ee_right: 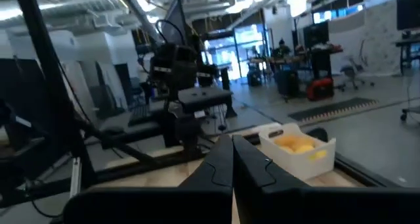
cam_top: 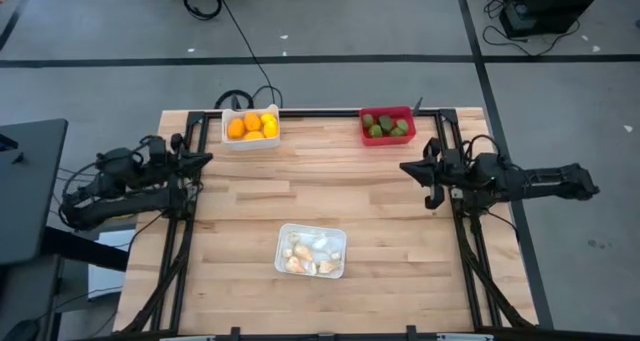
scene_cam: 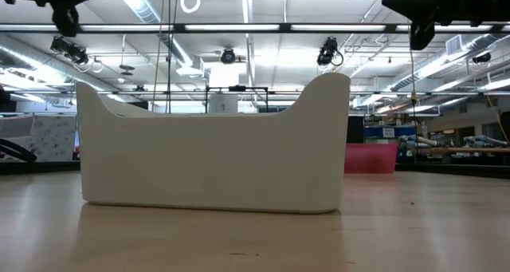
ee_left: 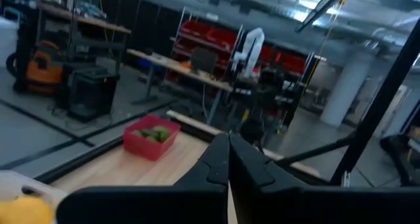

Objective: Sort produce into baskets
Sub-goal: Return to Home Position

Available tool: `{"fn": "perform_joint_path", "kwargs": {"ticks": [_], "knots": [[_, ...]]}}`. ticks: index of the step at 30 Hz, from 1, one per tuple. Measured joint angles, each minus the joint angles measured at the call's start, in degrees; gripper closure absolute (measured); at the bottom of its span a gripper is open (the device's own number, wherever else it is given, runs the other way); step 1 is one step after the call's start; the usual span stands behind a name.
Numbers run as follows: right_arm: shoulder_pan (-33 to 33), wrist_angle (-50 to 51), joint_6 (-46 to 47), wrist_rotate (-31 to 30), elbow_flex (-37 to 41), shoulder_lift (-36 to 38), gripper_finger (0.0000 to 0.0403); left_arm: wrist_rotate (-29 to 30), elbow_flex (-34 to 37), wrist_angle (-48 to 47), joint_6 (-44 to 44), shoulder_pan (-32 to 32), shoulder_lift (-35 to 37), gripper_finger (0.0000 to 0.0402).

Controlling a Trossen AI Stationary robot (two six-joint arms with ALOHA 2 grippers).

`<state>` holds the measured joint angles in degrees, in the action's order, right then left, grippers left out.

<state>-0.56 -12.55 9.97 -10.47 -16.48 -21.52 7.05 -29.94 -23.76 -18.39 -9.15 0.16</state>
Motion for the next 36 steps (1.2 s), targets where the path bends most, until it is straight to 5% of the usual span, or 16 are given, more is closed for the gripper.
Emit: {"fn": "perform_joint_path", "kwargs": {"ticks": [6,17,28,36], "knots": [[0.20,-2.66,1.53,4.99,6.18,4.43,0.0399,-1.86,-0.49,-1.60,2.06,0.04,-1.43,0.0395],[1.61,-10.67,4.92,5.19,15.88,7.59,0.0400,-7.25,0.25,-4.81,6.41,0.04,-0.17,0.0394],[3.47,-9.76,4.43,5.64,16.05,11.12,0.0399,-8.28,0.25,-5.31,10.39,0.07,-0.17,0.0394],[6.25,-9.81,4.05,7.54,16.05,13.45,0.0398,-9.55,10.59,11.32,6.06,0.11,-0.20,0.0394]]}}
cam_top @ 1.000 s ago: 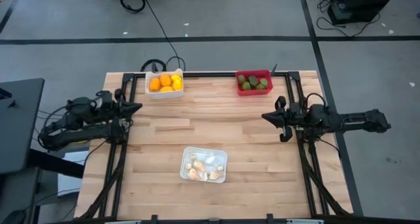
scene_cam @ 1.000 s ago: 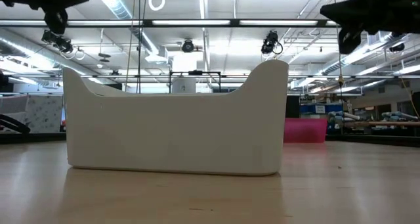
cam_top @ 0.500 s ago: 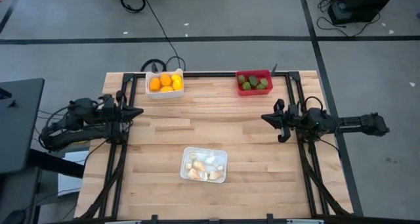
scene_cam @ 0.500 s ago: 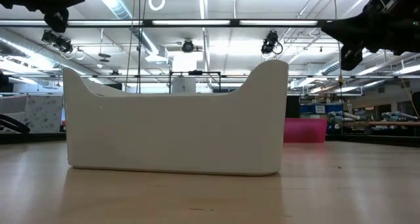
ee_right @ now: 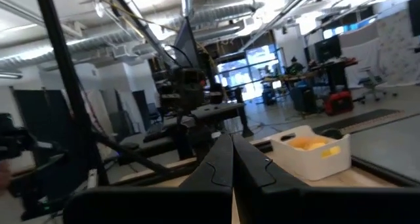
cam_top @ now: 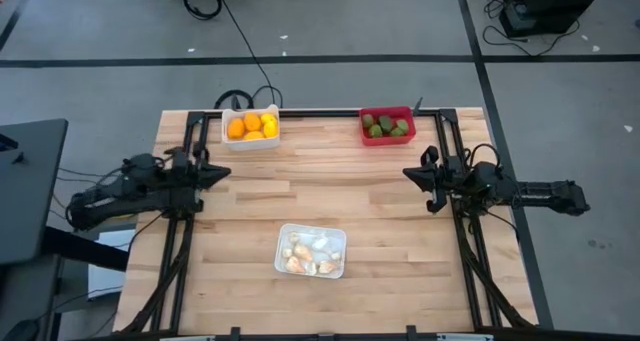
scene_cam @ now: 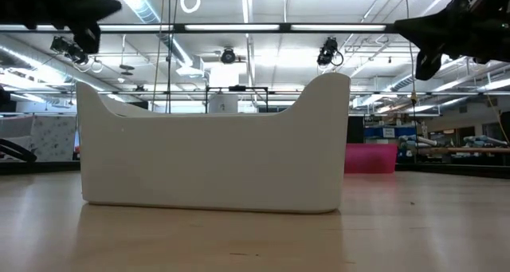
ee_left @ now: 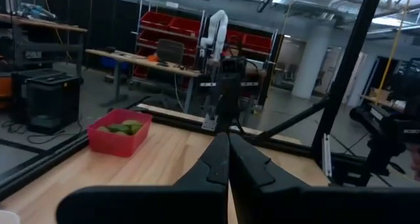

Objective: Sort produce into baskets
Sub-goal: Return to Home Position

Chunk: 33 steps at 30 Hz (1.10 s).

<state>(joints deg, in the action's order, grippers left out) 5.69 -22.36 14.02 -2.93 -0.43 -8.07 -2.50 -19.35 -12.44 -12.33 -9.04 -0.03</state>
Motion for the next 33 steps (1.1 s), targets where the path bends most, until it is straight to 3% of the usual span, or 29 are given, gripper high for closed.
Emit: {"fn": "perform_joint_path", "kwargs": {"ticks": [5,10,21,29,33], "knots": [[0.96,0.57,1.46,3.39,0.00,0.04,0.0397,-0.31,8.97,12.01,-0.54,-0.01,0.00,0.0394],[3.00,2.50,2.97,6.55,-0.01,0.04,0.0397,-6.10,18.47,28.69,-0.45,0.00,0.01,0.0394],[8.28,5.28,3.27,16.22,-0.02,0.01,0.0396,-2.71,18.86,14.15,-2.07,0.04,-0.28,0.0394],[8.81,8.17,0.30,18.94,0.00,0.00,0.0396,-2.88,18.88,13.99,-3.57,0.05,-0.90,0.0394],[8.81,9.97,-1.01,19.05,0.00,-0.05,0.0394,1.23,18.88,13.28,-3.27,0.04,-1.97,0.0394]]}}
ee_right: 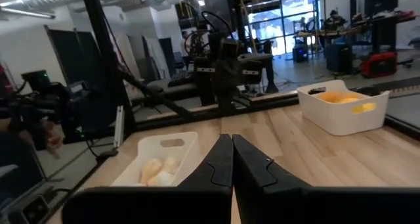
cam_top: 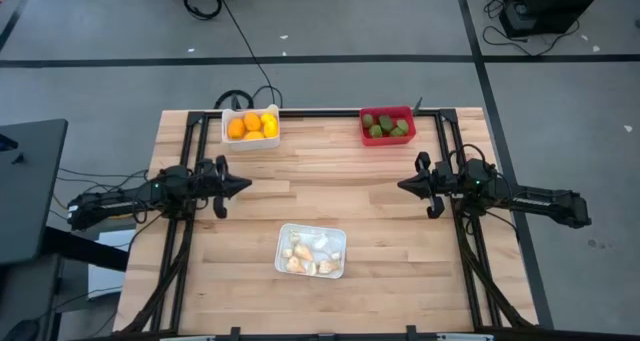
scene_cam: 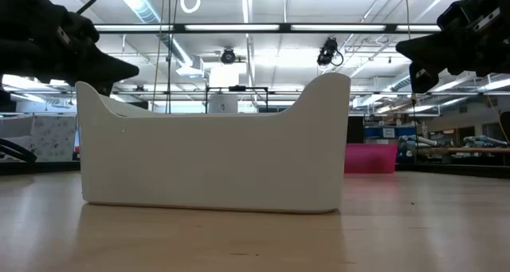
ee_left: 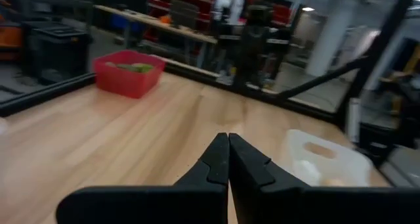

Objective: Sort produce into baskets
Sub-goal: Return to Home Position

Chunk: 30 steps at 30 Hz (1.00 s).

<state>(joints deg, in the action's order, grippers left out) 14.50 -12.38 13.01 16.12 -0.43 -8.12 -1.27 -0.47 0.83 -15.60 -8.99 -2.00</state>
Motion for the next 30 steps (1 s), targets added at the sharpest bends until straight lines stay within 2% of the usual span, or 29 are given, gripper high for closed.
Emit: {"fn": "perform_joint_path", "kwargs": {"ticks": [4,11,19,30], "knots": [[0.00,0.09,-1.37,0.07,0.00,0.00,0.0392,3.35,0.00,-0.19,0.38,0.00,-0.24,0.0394],[-0.02,3.33,-5.21,1.89,0.02,0.00,0.0392,3.42,0.02,-0.19,0.35,0.00,-0.24,0.0394],[-0.02,7.35,-0.71,-6.15,0.04,-0.11,0.0384,3.55,0.02,-0.21,0.35,0.00,-0.24,0.0394],[-0.02,7.19,0.35,-6.43,0.04,-0.11,0.0377,3.57,0.04,-0.23,0.33,0.00,-0.24,0.0394]]}}
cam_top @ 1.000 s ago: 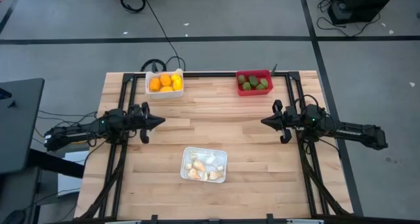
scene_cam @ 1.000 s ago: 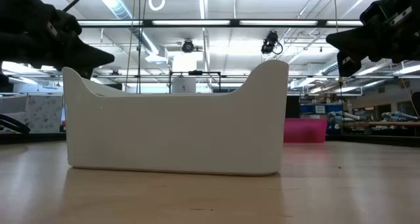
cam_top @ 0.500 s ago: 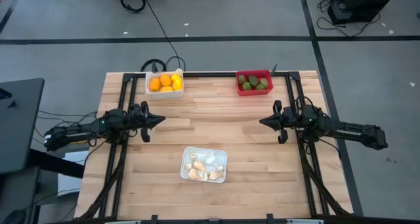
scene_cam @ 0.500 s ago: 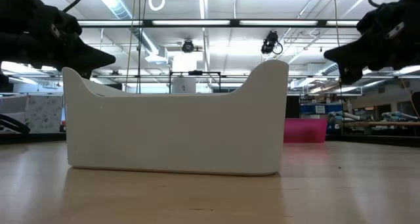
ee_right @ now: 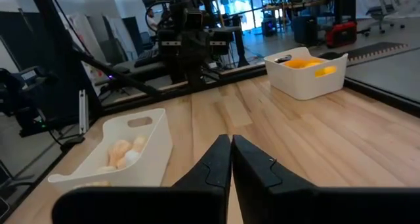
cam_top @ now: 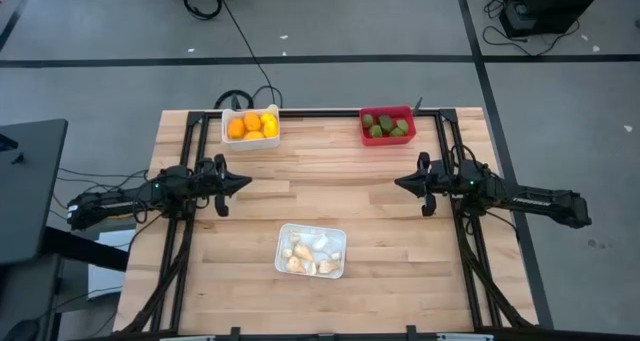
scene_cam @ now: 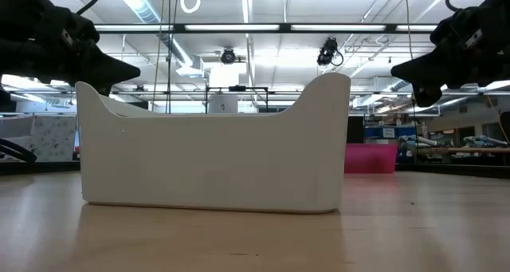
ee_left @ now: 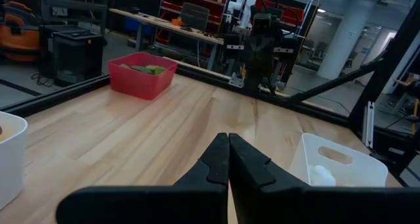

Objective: Sort produce into baskets
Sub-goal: Return to Home Position

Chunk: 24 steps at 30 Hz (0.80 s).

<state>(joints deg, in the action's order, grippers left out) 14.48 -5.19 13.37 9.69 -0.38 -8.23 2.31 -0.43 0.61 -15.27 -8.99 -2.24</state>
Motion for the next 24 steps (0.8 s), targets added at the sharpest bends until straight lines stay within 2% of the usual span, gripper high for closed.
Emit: {"fn": "perform_joint_path", "kwargs": {"ticks": [24], "knots": [[0.00,-0.07,0.00,-0.01,0.00,0.00,0.0374,0.02,0.02,-0.03,-0.01,0.00,0.02,0.0393]]}}
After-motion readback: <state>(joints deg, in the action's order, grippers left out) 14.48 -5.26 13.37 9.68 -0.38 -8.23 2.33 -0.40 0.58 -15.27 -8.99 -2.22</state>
